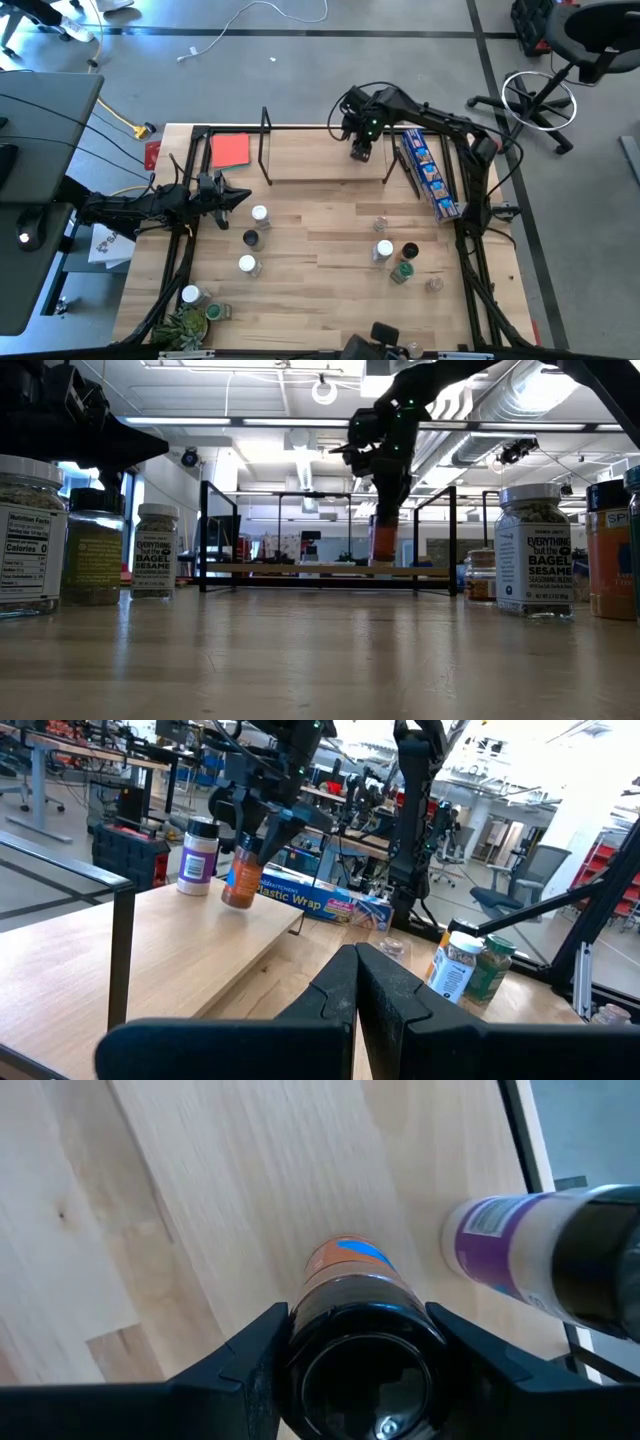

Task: Shelf spices
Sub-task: Put the top right black seasoning bottle on the shelf aligned with the other black seasoning bottle

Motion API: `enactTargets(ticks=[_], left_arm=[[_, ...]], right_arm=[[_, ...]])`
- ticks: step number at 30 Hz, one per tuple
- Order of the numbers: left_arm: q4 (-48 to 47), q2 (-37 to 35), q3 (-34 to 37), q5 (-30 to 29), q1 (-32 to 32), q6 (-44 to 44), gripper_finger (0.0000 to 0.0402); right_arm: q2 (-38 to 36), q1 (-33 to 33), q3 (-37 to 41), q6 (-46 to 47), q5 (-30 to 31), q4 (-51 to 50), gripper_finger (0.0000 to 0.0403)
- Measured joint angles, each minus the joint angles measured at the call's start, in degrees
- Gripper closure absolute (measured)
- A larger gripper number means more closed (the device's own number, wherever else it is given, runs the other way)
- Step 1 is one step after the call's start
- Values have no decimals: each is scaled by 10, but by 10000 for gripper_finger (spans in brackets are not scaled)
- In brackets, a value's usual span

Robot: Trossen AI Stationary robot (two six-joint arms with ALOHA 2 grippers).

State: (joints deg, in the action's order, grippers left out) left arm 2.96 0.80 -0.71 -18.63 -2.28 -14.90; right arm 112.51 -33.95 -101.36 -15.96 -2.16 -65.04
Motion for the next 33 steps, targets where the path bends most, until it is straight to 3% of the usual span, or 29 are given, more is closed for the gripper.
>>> enactTargets(ticks=[11, 33], left_arm=[[0, 0, 0, 0, 0, 0, 401], [3, 0, 0, 0, 0, -1, 401]], right_arm=[[-5, -11, 49, 6, -5, 10, 215], [1, -4, 25, 33, 8, 20, 186]])
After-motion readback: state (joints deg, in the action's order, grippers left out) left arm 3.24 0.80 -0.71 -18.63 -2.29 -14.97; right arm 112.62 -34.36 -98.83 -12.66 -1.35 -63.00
